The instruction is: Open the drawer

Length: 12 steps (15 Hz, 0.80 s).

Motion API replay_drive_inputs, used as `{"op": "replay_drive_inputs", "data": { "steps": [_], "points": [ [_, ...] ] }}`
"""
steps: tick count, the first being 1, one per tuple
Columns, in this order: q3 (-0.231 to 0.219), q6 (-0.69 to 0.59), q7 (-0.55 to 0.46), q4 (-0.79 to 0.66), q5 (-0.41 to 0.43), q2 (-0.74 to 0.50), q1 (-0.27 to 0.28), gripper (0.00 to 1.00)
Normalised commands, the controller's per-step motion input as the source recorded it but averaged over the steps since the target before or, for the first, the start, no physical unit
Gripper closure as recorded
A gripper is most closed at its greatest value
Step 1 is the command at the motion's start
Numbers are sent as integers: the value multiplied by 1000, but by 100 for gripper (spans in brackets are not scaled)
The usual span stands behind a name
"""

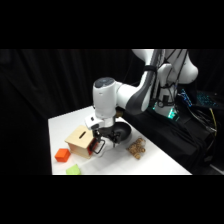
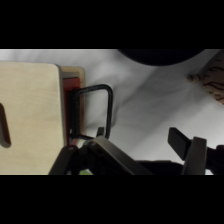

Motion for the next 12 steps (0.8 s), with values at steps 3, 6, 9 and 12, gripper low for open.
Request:
{"op": "replay_drive_inputs", "data": {
  "steps": [3,6,9,12],
  "points": [
    [-110,286,231,79,-260,138,108,0],
    [-218,285,325,95,-339,140,193,0],
    [-208,194,282,115,-282,150,186,0],
    [-196,173,250,128,-248,160,174,0]
  ]
}}
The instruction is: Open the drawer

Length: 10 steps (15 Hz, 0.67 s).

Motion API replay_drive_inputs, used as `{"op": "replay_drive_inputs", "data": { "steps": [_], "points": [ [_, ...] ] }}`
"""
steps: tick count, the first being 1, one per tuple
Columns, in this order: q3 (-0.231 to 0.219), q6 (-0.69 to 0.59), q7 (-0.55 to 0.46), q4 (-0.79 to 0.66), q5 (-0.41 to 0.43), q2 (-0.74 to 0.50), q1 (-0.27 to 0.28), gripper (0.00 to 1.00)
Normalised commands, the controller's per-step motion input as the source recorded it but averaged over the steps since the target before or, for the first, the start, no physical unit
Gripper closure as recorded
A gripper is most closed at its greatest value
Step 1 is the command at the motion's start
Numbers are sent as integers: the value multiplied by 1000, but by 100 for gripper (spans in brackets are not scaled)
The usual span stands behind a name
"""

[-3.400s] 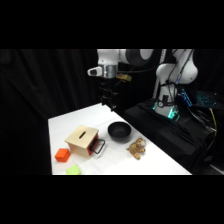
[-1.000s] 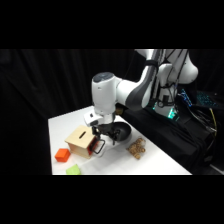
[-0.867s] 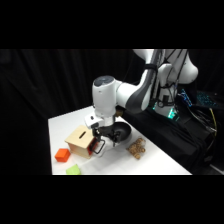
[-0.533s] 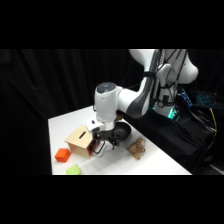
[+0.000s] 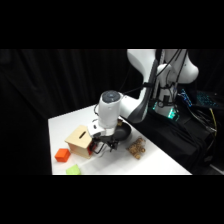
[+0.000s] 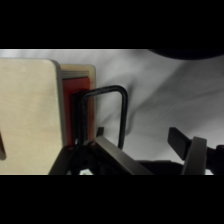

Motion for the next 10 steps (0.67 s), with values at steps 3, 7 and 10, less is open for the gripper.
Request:
{"op": "replay_drive_inputs", "data": {
  "steps": [3,7,10],
  "points": [
    [-187,146,211,143,-221,160,153,0],
    [-126,127,152,134,-149,134,104,0],
    [-72,99,124,89,-108,77,100,0]
  ]
}}
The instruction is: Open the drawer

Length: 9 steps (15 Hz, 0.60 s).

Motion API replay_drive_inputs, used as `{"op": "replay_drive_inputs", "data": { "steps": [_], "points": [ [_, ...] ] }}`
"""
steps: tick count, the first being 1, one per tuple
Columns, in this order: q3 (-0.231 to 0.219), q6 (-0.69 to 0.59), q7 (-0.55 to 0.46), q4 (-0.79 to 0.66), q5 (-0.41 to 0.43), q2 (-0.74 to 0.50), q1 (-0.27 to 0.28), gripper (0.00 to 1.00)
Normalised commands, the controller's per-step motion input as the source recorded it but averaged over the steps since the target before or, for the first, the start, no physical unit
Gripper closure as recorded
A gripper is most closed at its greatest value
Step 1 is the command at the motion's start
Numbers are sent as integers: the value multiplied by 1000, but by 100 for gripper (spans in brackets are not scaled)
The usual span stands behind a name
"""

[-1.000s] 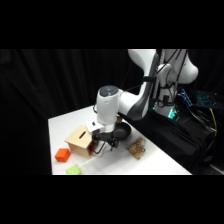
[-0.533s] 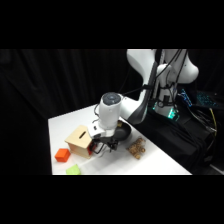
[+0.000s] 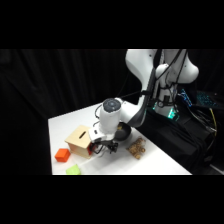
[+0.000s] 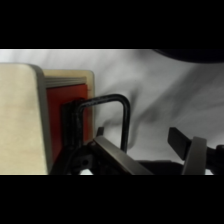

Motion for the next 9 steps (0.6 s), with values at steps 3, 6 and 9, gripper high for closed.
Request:
{"op": "replay_drive_inputs", "data": {
  "steps": [3,6,9],
  "points": [
    [-50,77,157,32,-113,11,150,0],
    [-39,54,182,17,-125,7,169,0],
    [-42,33,207,-21,-156,-21,192,0]
  ]
}}
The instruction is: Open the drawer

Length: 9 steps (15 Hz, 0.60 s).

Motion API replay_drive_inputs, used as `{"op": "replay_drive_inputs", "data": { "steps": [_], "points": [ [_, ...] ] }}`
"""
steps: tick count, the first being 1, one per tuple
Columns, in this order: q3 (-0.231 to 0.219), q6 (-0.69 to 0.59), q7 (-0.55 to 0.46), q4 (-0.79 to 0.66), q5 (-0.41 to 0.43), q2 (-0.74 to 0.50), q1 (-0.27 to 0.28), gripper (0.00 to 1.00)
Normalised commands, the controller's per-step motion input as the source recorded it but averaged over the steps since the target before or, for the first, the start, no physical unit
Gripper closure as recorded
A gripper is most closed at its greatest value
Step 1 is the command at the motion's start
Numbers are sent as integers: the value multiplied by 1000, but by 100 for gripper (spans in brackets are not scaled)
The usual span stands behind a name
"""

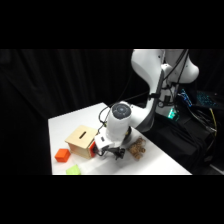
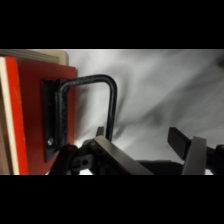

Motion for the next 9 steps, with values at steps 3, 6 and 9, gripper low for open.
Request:
{"op": "replay_drive_inputs", "data": {
  "steps": [3,6,9],
  "points": [
    [-30,4,237,-70,-181,-56,229,0],
    [-27,-20,275,-97,-190,-74,273,0],
    [-21,-64,291,-94,-195,-87,293,0]
  ]
}}
